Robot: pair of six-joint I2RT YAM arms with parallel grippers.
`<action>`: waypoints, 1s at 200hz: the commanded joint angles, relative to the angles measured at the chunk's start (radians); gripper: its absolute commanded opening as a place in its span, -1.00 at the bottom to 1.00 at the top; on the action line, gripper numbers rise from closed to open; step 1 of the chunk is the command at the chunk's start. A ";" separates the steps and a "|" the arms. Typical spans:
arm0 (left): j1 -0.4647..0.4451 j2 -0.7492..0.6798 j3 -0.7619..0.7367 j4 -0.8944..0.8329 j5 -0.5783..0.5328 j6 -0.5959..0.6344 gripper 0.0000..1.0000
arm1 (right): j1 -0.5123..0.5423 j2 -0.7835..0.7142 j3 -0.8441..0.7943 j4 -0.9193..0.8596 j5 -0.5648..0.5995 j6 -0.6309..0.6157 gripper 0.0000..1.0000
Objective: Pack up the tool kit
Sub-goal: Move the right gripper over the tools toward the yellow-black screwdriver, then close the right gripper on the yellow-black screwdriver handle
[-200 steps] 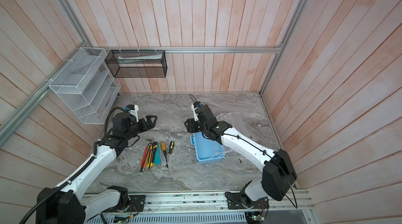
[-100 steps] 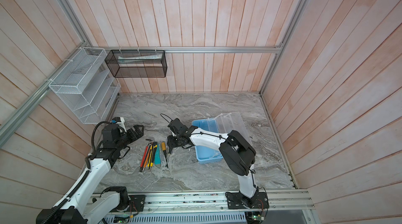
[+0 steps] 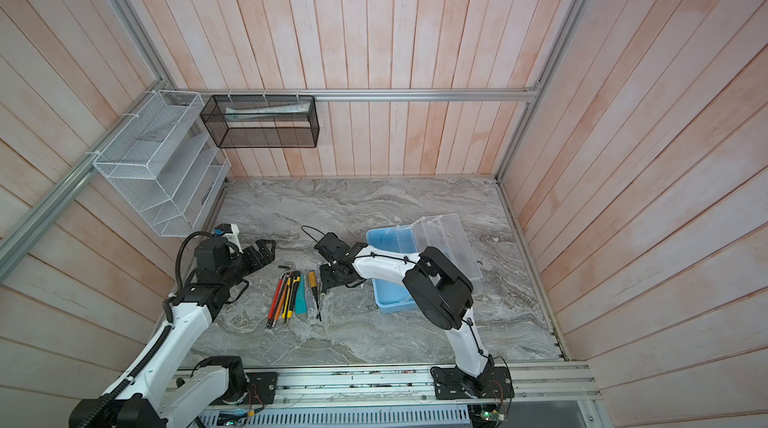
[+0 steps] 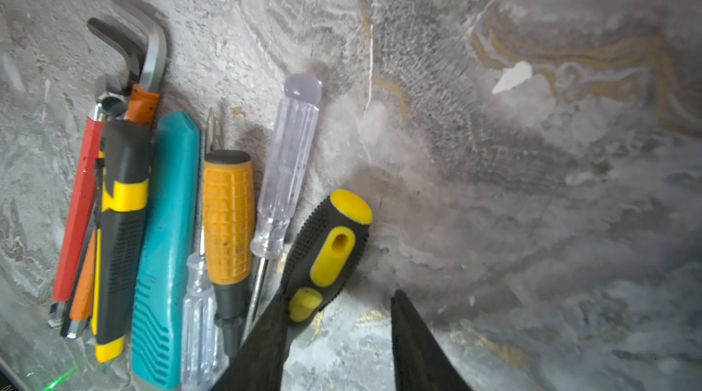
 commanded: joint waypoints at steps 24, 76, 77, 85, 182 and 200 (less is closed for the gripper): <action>0.006 -0.008 -0.024 -0.001 0.003 0.022 1.00 | 0.009 0.062 0.053 -0.033 0.016 -0.005 -0.14; 0.006 -0.005 -0.027 0.002 0.010 0.025 1.00 | 0.014 0.096 0.082 -0.027 0.003 -0.008 -0.17; 0.006 -0.006 -0.027 0.002 0.010 0.025 1.00 | 0.014 0.096 0.083 -0.027 0.003 -0.008 -0.17; 0.006 -0.005 -0.028 0.005 0.010 0.026 1.00 | 0.014 0.105 0.091 -0.037 0.003 -0.011 -0.19; 0.005 0.003 -0.025 0.008 0.018 0.028 1.00 | 0.016 0.083 0.129 -0.095 0.075 -0.044 -0.77; 0.006 0.010 -0.024 0.015 0.024 0.029 0.99 | 0.005 0.051 0.135 -0.094 0.078 -0.069 -0.86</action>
